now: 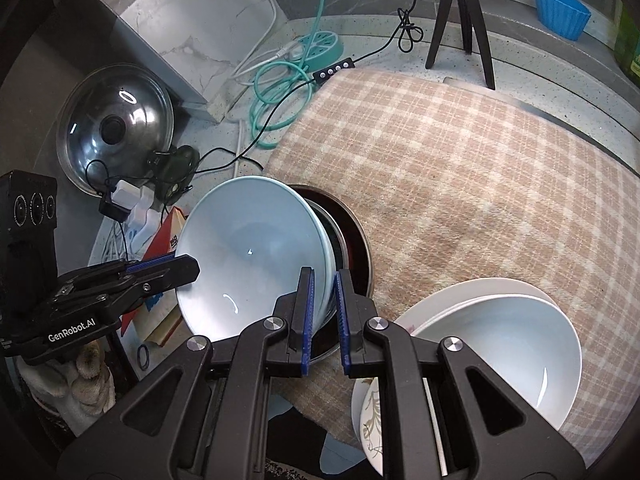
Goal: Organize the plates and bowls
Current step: 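Lift the white ceramic bowl and carry it over the nested steel bowls, then lower the white bowl into the steel bowls and open both grippers, then close both grippers on the rim of the large steel bowl stack, then lift the bowl stack and carry it over the white plate stack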
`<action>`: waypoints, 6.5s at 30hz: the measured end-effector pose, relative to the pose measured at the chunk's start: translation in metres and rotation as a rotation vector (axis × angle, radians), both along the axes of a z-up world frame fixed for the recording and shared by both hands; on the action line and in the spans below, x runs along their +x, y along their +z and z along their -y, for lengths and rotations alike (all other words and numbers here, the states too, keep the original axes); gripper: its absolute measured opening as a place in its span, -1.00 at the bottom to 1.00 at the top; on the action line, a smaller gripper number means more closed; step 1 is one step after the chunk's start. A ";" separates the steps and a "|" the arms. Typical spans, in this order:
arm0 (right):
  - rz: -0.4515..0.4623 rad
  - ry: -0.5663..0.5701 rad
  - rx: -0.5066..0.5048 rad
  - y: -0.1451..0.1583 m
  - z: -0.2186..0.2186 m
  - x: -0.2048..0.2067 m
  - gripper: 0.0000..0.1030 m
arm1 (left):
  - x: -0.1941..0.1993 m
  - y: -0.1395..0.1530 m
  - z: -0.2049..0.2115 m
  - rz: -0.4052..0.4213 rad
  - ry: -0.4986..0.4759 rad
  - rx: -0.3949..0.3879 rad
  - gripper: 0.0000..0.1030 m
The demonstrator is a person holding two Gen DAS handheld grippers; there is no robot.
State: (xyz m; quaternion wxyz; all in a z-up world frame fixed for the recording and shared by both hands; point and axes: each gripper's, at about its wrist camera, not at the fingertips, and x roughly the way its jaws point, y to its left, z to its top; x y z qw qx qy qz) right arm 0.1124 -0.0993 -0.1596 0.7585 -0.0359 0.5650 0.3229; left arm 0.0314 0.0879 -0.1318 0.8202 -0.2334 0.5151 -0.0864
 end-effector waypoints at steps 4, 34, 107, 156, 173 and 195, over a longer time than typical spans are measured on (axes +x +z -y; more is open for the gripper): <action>-0.012 0.005 -0.021 -0.007 -0.006 0.003 -0.79 | 0.002 -0.006 -0.003 -0.013 0.003 0.001 -0.79; 0.002 0.022 -0.036 -0.012 -0.013 0.006 -0.08 | 0.007 -0.015 -0.008 -0.029 0.022 0.028 -0.78; -0.161 -0.096 0.064 -0.055 0.021 0.012 -0.76 | -0.001 -0.044 -0.018 -0.062 0.029 0.006 -0.78; -0.106 -0.412 0.118 -0.006 0.214 -0.046 -0.76 | 0.010 0.002 0.148 0.007 -0.339 0.011 -0.77; -0.137 -0.438 0.127 -0.021 0.226 -0.051 -0.76 | 0.010 -0.005 0.162 -0.023 -0.361 0.035 -0.77; -0.085 -0.410 0.097 -0.013 0.221 -0.050 -0.73 | 0.008 0.004 0.152 0.000 -0.343 0.045 -0.79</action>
